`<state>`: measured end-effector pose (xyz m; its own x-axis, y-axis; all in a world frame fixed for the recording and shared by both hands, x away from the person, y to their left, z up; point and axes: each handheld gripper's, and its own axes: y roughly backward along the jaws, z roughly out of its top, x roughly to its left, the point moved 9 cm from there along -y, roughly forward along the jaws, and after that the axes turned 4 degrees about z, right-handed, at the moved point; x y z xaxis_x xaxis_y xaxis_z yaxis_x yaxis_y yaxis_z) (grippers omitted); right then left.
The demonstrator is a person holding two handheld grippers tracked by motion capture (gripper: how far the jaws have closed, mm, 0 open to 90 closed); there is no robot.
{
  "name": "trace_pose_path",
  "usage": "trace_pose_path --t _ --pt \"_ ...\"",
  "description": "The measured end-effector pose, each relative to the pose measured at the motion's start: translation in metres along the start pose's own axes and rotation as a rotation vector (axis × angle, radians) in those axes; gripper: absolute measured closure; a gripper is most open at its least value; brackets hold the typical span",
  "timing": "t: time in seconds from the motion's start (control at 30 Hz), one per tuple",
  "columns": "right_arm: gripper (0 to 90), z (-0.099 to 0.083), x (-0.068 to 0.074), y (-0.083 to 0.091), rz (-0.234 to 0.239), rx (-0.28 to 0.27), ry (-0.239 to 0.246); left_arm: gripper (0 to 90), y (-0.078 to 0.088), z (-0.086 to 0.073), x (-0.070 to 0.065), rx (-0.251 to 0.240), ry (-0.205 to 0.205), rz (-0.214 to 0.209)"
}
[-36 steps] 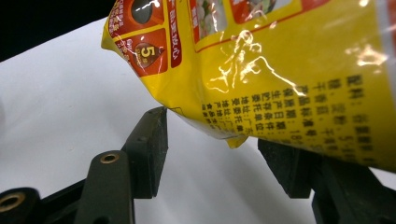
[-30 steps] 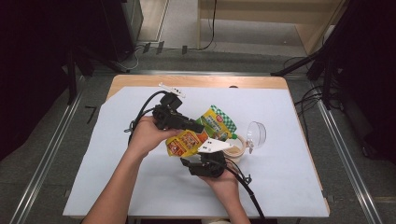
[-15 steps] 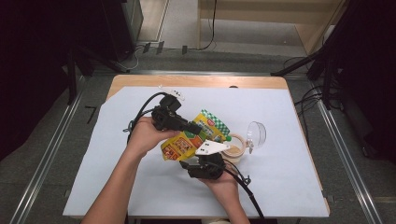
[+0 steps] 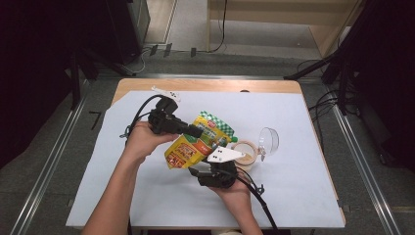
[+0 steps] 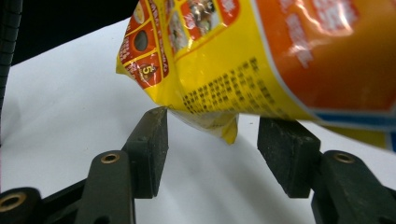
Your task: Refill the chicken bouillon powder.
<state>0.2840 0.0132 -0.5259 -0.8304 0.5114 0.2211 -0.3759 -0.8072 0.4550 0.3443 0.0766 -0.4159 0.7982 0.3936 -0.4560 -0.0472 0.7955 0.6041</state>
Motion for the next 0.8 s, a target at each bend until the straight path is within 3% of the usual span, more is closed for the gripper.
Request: trace_pose_path --t 0.33,0.8 --pt "44.1 -0.002 0.000 0.002 -0.003 0.009 0.000 89.3 0.018 0.004 0.019 -0.088 0.047 0.041" --pt "44.1 -0.001 0.000 0.001 0.008 0.004 -0.008 89.4 0.032 0.011 0.053 -0.211 0.127 0.154"
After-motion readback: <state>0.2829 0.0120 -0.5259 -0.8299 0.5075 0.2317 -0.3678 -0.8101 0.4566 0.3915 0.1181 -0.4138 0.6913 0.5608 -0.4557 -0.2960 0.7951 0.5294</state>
